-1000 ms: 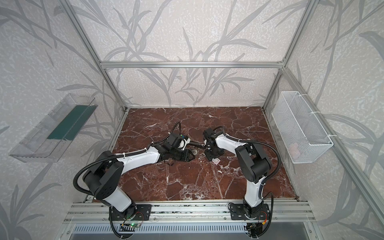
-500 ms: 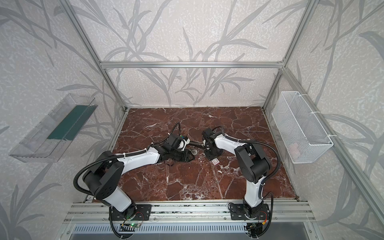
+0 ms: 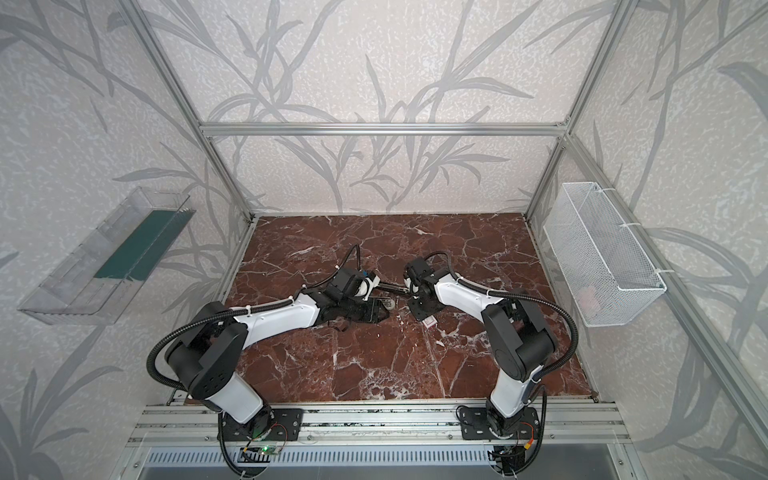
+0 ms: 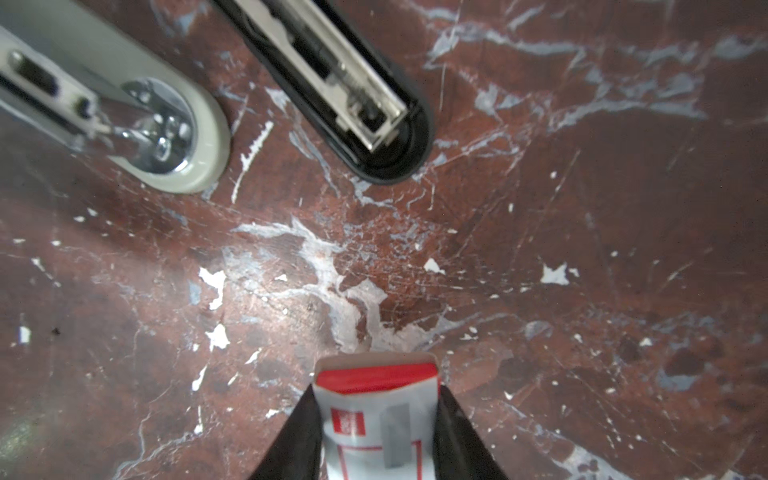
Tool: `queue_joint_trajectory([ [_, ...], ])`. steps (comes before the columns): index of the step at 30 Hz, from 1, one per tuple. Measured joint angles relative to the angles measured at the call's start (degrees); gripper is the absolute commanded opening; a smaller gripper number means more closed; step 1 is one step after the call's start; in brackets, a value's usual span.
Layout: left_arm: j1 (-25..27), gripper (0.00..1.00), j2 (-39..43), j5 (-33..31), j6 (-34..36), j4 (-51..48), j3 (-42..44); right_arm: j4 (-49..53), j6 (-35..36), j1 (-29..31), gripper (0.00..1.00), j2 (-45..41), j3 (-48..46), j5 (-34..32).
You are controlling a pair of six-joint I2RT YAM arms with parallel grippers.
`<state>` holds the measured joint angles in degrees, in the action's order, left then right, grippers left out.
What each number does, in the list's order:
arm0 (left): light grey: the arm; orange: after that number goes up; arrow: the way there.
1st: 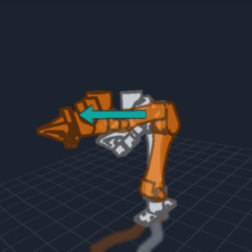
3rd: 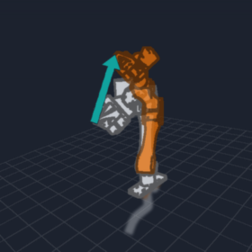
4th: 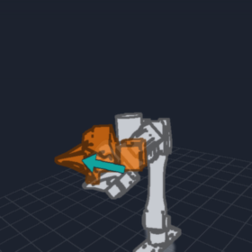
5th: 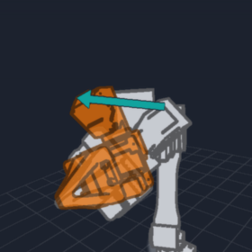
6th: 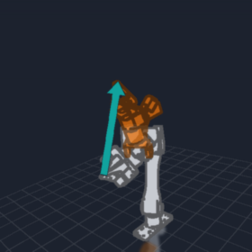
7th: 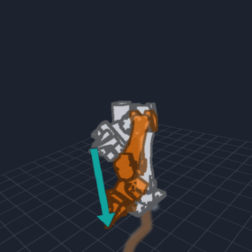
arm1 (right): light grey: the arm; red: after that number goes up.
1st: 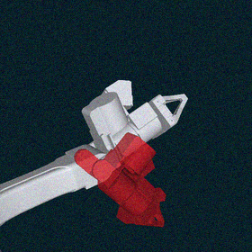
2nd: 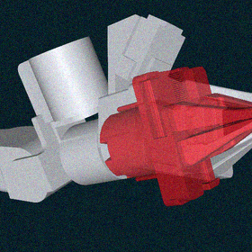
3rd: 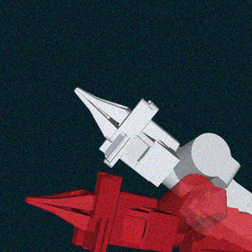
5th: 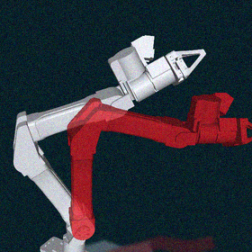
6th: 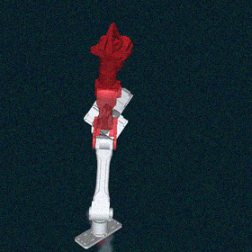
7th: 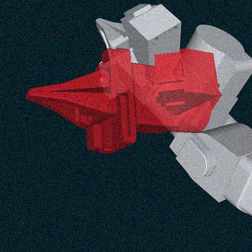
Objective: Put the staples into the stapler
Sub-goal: 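Lift the staple box with the right gripper toward the left gripper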
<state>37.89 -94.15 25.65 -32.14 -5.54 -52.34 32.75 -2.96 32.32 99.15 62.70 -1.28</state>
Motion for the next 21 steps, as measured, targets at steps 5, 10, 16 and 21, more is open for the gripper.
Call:
queue_joint_trajectory([
  [5, -0.04, 0.47, 0.0, 0.0, 0.02, 0.0, 0.0, -3.41, -0.28, 0.04, 0.4, -4.74, -3.15, -0.85],
  [10, -0.04, 0.46, 0.0, 0.02, 0.02, -0.02, 0.0, -6.82, -0.42, 0.07, 0.41, -8.13, -5.95, -1.03],
  [16, -0.04, 0.46, 0.0, 0.22, 0.0, 0.0, 0.0, -10.6, -0.31, 0.48, 0.41, -10.56, -8.76, -0.24],
  [21, -0.33, 0.47, 0.0, 1.09, -0.92, 0.46, 0.0, -13.29, 0.33, 1.51, 0.41, -13.0, -10.86, 1.95],
])
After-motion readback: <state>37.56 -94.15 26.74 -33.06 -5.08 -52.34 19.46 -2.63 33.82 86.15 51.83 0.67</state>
